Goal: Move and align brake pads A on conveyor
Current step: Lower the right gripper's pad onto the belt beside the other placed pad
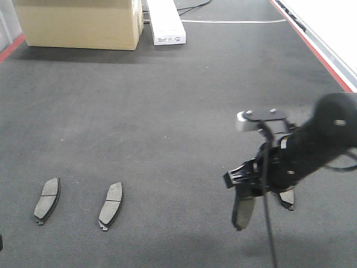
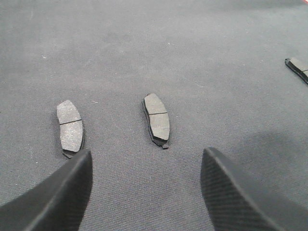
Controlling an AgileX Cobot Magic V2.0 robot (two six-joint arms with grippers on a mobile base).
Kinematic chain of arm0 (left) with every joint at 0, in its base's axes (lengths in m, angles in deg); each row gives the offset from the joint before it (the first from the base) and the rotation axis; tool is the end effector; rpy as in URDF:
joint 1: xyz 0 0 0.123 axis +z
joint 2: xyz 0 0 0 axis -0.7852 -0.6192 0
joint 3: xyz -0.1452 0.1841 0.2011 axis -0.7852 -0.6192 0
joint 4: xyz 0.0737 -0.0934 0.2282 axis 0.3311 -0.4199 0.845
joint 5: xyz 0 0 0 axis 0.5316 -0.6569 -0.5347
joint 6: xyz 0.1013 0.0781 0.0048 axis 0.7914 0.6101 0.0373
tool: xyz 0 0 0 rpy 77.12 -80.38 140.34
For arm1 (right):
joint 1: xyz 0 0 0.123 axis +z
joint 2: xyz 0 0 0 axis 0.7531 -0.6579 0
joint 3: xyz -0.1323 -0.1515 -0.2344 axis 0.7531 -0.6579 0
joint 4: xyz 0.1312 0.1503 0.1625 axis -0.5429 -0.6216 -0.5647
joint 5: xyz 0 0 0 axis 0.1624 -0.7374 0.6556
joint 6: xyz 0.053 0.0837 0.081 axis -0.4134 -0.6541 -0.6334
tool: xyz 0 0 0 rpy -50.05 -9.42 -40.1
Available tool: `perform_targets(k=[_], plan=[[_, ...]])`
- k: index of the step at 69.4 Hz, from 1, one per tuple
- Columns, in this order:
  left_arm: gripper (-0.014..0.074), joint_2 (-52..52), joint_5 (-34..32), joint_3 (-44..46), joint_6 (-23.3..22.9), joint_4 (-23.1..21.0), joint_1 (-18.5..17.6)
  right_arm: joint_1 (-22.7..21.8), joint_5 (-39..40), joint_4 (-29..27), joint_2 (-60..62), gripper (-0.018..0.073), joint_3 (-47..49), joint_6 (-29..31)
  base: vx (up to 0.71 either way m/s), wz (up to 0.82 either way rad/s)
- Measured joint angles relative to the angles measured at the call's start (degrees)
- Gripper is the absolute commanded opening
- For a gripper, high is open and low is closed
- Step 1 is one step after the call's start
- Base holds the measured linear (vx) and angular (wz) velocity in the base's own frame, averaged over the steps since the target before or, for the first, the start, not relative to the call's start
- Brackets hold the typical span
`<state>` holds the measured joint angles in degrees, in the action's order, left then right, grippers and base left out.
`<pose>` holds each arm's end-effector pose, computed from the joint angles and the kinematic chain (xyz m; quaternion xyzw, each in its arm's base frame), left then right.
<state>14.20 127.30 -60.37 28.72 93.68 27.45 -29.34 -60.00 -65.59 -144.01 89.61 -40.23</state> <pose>0.0785 -0.0288 0.2729 0.0967 0.8509 -0.1314 0.4994 0.2892 0.1265 0.2443 -0.1462 0.9711 0.1193 0.1458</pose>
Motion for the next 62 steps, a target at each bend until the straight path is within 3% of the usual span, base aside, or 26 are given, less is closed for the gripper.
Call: perform_targets(k=[26,50,62], plan=[[0.046,0.0,0.0,0.0,0.0,0.0,0.0,0.0,0.11,0.45,-15.36,0.0062,8.02,0.52,0.0,0.0],[0.046,0.0,0.0,0.0,0.0,0.0,0.0,0.0,1.65,2.56,-23.38,0.0371,15.47,0.57,0.0,0.0],[0.046,0.0,0.0,0.0,0.0,0.0,0.0,0.0,5.66,2.66,-23.56,0.0412,15.89,0.57,0.0,0.0]])
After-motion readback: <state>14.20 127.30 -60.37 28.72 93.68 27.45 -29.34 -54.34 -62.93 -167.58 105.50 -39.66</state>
